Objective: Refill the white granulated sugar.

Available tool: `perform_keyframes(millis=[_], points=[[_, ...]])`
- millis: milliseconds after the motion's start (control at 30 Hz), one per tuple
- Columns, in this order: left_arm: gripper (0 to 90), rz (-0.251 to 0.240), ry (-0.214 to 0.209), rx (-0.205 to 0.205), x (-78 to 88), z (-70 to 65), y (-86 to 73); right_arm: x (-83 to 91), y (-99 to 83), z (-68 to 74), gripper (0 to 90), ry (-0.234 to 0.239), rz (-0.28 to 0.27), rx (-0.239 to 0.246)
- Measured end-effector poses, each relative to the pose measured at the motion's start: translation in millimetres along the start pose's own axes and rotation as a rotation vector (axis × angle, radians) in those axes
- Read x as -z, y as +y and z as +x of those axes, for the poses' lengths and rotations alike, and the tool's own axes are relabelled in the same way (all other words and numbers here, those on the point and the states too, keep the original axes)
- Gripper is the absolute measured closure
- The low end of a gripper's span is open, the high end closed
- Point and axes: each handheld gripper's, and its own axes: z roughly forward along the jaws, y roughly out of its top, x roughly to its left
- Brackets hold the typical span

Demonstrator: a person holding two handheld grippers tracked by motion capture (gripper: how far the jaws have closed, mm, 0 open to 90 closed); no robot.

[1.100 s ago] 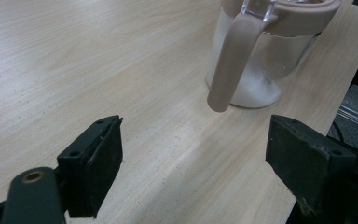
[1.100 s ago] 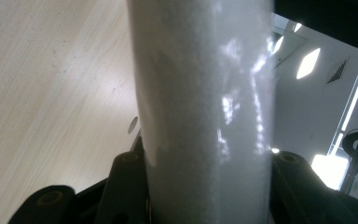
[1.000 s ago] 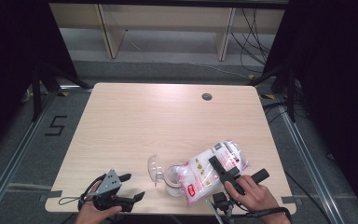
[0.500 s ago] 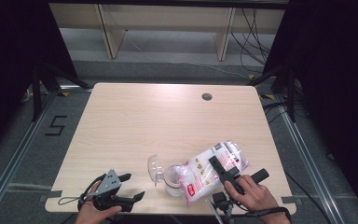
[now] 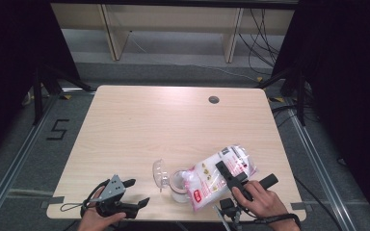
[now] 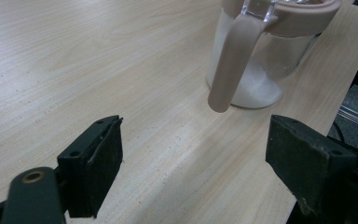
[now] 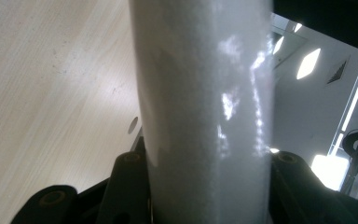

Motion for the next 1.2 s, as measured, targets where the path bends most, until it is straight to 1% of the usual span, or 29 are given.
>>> perform_keyframes(millis=[200,300,367,500,567,600,633,667,700,733,767,800,833,867,967,1000,1033,1067,1100,1133,1200], points=[[18.3,0.000,0.000,-0.001,0.0,0.2,-0.1,-0.2,-0.2,0.2,64.6,0.001,-0.002,-0.001],[18.3,0.008,-0.002,-0.011,0.2,1.3,-0.2,-0.2,-0.4,0.3,64.6,0.001,-0.002,-0.002],[18.3,0.007,-0.002,-0.008,0.0,1.2,-0.3,-0.9,-1.0,-1.8,64.7,-0.001,-0.010,0.029],[18.3,0.008,-0.002,-0.008,0.0,1.5,-0.3,-0.2,-0.4,0.1,64.7,0.001,-0.003,-0.001],[18.4,0.008,-0.003,-0.009,0.0,1.4,-0.3,-0.4,-0.7,-0.7,64.7,0.003,-0.006,0.007],[18.4,-0.001,-0.004,0.003,-0.9,0.5,-0.4,-0.7,-1.0,-1.8,64.8,0.001,-0.010,0.022],[18.4,-0.001,-0.004,0.003,-0.9,0.5,-0.4,-0.7,-1.0,-1.8,64.8,0.001,-0.010,0.022],[18.4,0.009,-0.004,-0.008,-0.3,1.3,-0.3,-0.4,-0.5,-0.3,64.7,0.001,-0.005,0.001],[18.4,0.007,-0.004,-0.006,-0.4,1.1,-0.3,-0.7,-1.2,-1.9,64.7,0.001,-0.009,0.023],[18.5,0.007,-0.004,-0.006,-0.5,1.1,-0.3,-0.8,-1.1,-2.1,64.7,0.003,-0.010,0.024],[18.5,0.000,-0.005,0.001,-0.9,0.7,-0.4,-0.5,-0.9,-0.9,64.8,0.003,-0.006,0.008],[18.4,0.000,-0.004,0.000,-0.9,0.8,-0.4,-0.7,-1.3,-2.0,64.8,0.002,-0.010,0.025],[18.4,0.002,-0.002,0.000,-0.7,0.7,-0.4,-0.2,-0.9,-0.9,64.8,0.005,-0.006,0.003],[18.4,0.016,0.004,-0.014,0.7,1.4,0.0,-0.7,-1.4,-1.9,64.8,0.002,-0.009,0.019],[18.4,0.014,0.004,-0.013,0.6,1.3,0.0,-0.8,-1.6,-1.4,64.7,-0.003,-0.010,0.017],[18.4,0.009,-0.004,-0.011,0.1,1.6,-0.3,-0.8,-1.6,-1.5,64.8,-0.004,-0.011,0.017],[18.4,-0.002,-0.004,0.003,-0.9,0.5,-0.5,-0.8,-1.6,-1.5,64.8,-0.003,-0.011,0.017],[18.4,0.010,-0.003,-0.011,0.1,1.5,-0.3,-0.8,-1.6,-1.6,64.8,-0.004,-0.011,0.019],[18.4,0.007,-0.003,-0.009,-0.1,1.4,-0.3,-0.7,-1.6,-1.6,64.8,-0.006,-0.010,0.019],[18.4,0.008,-0.003,-0.009,0.0,1.4,-0.2,-0.3,-1.2,-0.3,64.9,-0.006,-0.006,-0.003],[18.4,0.008,-0.003,-0.008,0.1,1.5,-0.3,0.2,-1.4,-0.1,64.9,-0.008,-0.006,-0.001]])
